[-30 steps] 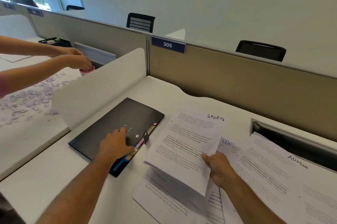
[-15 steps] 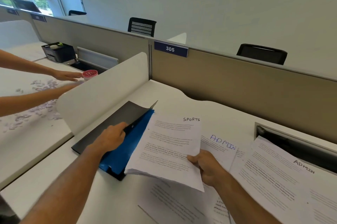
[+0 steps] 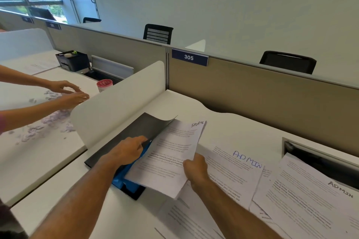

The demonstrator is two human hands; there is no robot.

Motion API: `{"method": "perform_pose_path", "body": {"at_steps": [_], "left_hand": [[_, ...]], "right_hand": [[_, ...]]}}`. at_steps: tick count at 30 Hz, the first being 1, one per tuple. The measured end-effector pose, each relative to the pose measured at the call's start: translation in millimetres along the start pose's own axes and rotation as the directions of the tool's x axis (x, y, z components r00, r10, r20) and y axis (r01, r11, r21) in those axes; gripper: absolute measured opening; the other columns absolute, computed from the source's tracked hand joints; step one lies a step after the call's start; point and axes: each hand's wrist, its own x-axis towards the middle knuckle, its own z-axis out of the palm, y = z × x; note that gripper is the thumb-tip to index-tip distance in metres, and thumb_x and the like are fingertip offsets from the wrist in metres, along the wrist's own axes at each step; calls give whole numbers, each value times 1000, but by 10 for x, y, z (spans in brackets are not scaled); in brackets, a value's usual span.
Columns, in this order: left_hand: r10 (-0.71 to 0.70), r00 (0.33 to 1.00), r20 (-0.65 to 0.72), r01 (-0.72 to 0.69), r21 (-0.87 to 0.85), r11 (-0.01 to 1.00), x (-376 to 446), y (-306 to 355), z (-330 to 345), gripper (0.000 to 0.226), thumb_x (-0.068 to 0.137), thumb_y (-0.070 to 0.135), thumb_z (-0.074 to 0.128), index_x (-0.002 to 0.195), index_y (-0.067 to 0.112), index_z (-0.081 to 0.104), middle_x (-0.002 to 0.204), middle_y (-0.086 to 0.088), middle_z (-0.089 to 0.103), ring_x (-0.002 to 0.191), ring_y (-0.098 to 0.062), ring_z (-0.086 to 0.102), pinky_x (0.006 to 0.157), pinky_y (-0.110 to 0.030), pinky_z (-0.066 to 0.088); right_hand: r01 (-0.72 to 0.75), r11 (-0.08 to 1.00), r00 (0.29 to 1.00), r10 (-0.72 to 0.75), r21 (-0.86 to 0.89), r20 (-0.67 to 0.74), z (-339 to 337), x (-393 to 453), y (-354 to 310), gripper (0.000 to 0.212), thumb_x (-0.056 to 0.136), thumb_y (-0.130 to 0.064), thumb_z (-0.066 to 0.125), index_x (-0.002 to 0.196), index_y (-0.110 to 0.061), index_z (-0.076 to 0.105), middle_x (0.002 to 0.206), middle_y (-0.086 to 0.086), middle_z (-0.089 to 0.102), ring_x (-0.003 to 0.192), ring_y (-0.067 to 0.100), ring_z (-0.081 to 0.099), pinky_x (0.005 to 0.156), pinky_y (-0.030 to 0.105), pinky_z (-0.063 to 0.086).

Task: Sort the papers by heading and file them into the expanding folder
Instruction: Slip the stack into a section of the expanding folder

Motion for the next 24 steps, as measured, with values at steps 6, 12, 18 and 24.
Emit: {"method": "perform_pose_path", "body": {"at_steps": [6, 12, 18, 24], "left_hand": [[39, 999, 23, -41, 120, 992, -20, 97, -33, 33, 103, 24, 37, 134, 26, 48, 92, 1, 65, 77, -16, 64, 72, -35, 57], [27, 1000, 3, -28, 184, 982, -56, 191, -38, 32, 103, 29, 35, 132, 26, 47, 87, 6, 62, 74, -14, 64, 71, -34, 59], [58, 998, -7, -54, 268, 962, -88, 237, -9, 36, 103, 26, 31, 135, 29, 46, 91, 6, 59, 74, -13, 61, 70, -31, 56], [40, 999, -4, -37, 319, 947, -32, 254, 77, 40, 103, 24, 34, 142, 26, 42, 108, -3, 67, 74, -15, 58, 63, -24, 45]], "right_hand": [[-1, 1000, 1000, 2, -27, 15, 343, -44, 14, 38, 88, 4, 44, 119, -9, 62, 101, 0, 64, 90, 18, 62, 80, 25, 52], [-102, 995, 992, 101, 11, 76, 370, -46, 91, 32, 86, 2, 44, 108, -9, 63, 97, 3, 68, 87, 22, 67, 63, 25, 54], [-168, 983, 980, 158, 73, 122, 492, 91, 30, 33, 84, 0, 44, 112, -6, 59, 109, 14, 66, 90, 27, 65, 63, 31, 51], [-178, 981, 982, 172, 81, 75, 880, 239, 9, 47, 87, -5, 47, 134, -3, 50, 128, 15, 60, 110, 32, 62, 90, 41, 58]]}}
